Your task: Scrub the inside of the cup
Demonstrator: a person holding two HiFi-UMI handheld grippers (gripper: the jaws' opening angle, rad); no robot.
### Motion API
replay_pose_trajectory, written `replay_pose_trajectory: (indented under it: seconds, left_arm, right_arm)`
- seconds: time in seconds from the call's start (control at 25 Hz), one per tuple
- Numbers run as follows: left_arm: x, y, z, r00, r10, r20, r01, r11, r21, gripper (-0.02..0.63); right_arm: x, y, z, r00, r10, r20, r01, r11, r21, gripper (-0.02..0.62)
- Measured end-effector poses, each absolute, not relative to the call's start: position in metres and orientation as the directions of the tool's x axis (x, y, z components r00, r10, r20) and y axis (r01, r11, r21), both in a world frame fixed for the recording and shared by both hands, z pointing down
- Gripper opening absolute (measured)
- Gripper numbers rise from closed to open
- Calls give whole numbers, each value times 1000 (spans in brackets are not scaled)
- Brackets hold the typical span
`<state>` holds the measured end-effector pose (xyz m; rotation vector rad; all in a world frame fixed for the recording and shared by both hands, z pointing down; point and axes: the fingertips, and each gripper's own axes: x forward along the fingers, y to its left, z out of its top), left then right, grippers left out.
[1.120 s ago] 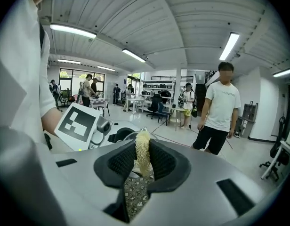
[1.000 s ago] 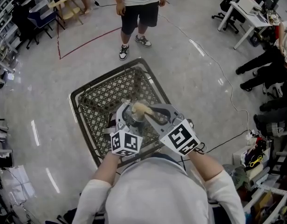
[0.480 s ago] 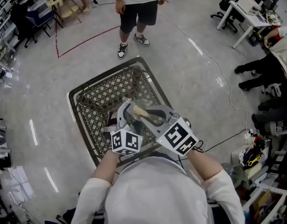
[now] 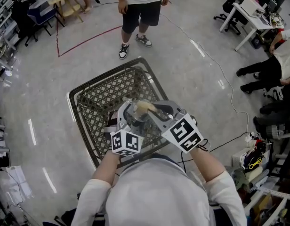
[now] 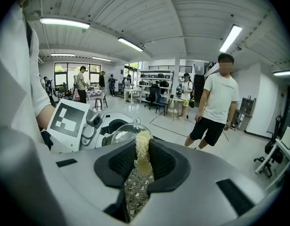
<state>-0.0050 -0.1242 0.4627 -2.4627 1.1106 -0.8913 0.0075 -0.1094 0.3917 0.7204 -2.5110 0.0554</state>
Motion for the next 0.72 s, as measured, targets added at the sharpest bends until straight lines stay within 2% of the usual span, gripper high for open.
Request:
replay_pose_trajectory:
  seconds: [0.4, 0.72]
  left_arm:
    - [-2, -125, 468, 514, -743, 429, -556, -669, -493, 357]
    - [-2, -121, 471, 518, -741, 427, -557, -671, -489, 357]
  right_arm:
    - [-8, -90, 393, -800, -382, 462, -448, 893, -39, 89]
    - [-1, -115, 400, -767, -433, 474, -502, 865, -21, 89]
